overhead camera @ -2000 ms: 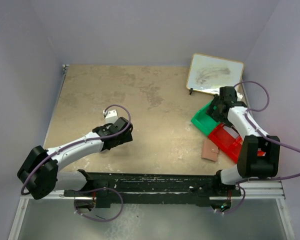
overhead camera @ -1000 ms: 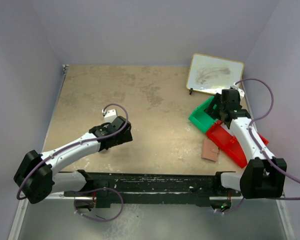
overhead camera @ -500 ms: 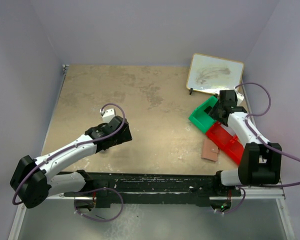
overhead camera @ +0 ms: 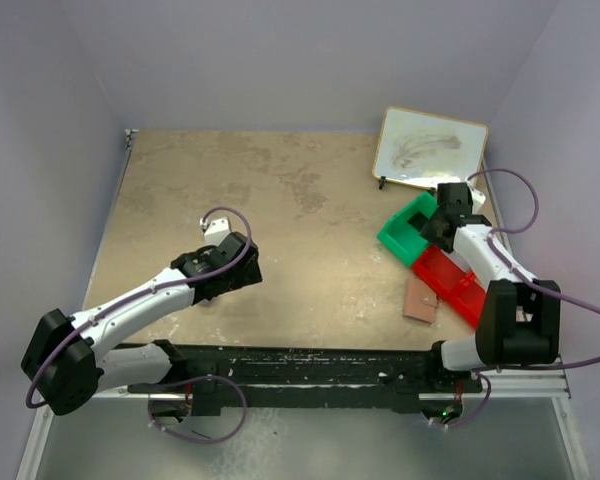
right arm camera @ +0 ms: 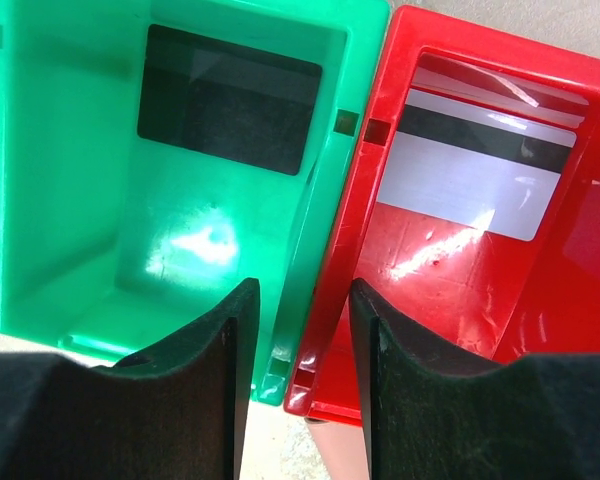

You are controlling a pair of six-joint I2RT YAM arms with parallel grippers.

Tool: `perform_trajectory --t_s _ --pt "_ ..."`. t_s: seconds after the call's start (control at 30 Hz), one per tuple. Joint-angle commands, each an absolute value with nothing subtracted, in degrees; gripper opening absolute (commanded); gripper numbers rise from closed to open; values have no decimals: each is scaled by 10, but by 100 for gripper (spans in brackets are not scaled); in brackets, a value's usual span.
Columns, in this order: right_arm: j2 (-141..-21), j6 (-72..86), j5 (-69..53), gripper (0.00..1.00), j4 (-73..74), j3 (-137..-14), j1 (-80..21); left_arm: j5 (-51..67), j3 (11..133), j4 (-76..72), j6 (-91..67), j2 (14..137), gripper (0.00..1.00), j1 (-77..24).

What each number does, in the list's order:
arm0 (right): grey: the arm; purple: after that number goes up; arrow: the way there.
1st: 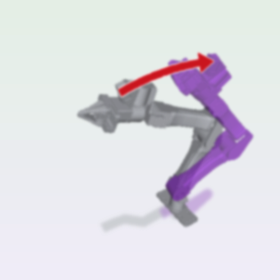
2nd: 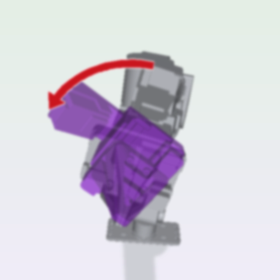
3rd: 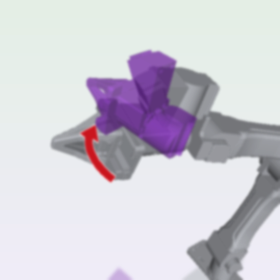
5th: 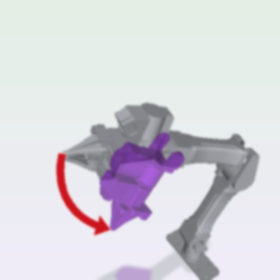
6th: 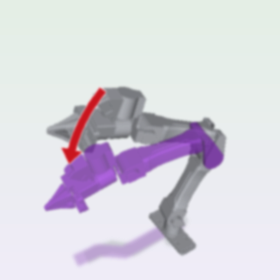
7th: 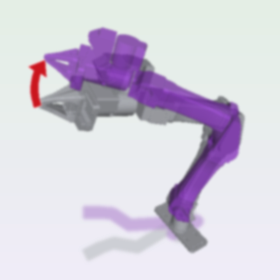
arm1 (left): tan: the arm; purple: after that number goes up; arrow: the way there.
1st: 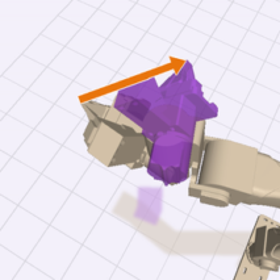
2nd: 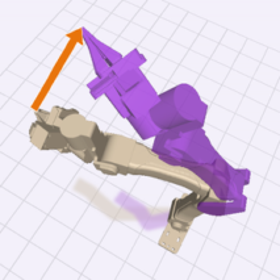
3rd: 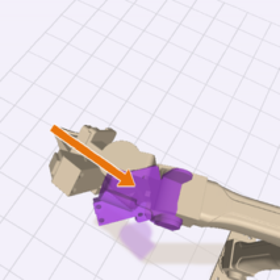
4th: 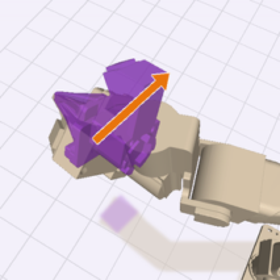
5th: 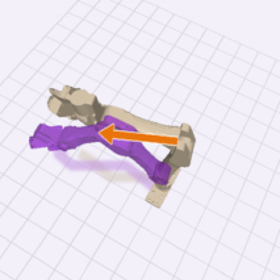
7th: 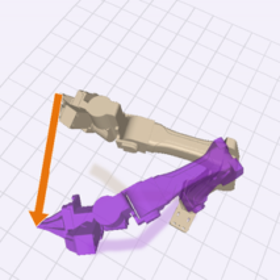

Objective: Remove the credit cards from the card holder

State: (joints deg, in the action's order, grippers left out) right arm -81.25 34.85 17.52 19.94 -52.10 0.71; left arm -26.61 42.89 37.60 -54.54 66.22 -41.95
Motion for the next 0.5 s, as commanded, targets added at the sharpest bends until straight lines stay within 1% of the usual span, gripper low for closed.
perform_trajectory --t_s 0.0,0.07,0.23,0.3,0.47 --pt "-794 324 170 40 169 -501 8 -309 468 402 -520 672 97 -417" --pt "-785 322 159 32 162 -491 8 -311 473 405 -519 672 97 -417" --pt "-767 321 146 31 157 -477 7 -297 467 392 -528 673 97 -417" --pt "-760 320 133 27 154 -474 5 -289 462 387 -530 674 97 -417" --pt "-745 327 108 26 153 -469 -8 -284 454 380 -534 676 97 -417"
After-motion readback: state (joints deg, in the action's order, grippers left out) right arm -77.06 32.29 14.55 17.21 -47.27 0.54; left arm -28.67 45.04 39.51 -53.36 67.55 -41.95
